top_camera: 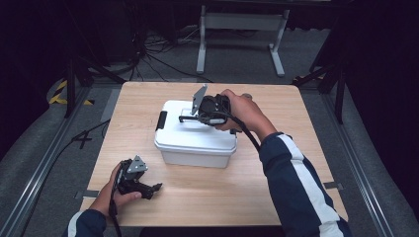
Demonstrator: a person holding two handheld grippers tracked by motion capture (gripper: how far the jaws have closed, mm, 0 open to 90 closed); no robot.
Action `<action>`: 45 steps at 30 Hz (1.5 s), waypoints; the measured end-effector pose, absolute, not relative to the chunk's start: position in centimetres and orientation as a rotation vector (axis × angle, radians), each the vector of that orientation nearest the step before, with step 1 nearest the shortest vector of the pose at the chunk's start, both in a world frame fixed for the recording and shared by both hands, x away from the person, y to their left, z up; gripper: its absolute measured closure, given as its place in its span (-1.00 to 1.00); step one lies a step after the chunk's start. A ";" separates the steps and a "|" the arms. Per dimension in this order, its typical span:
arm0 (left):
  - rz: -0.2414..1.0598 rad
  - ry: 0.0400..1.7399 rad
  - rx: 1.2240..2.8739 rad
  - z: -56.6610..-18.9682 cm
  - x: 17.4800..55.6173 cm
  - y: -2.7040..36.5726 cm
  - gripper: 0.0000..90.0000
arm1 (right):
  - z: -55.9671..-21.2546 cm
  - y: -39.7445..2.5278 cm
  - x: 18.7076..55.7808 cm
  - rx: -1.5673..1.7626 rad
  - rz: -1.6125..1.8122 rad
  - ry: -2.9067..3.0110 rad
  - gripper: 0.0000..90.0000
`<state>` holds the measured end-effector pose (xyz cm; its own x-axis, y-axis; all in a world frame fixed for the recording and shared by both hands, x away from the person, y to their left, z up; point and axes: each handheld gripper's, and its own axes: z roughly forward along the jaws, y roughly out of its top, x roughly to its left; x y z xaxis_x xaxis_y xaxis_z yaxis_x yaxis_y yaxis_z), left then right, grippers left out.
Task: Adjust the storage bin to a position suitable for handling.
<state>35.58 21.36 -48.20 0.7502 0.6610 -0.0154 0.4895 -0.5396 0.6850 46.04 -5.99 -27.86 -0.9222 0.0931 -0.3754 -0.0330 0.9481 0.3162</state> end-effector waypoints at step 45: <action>0.321 0.858 2.252 -48.2 35.6 21.4 -0.99 | -24.1 -12.2 43.8 0.018 0.611 2.564 0.88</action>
<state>35.59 21.36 -48.21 0.7503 0.6610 -0.0153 0.4889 -0.5391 0.6859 43.78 -12.25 -24.15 -0.8745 0.1247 -0.4687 -0.1001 0.8992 0.4260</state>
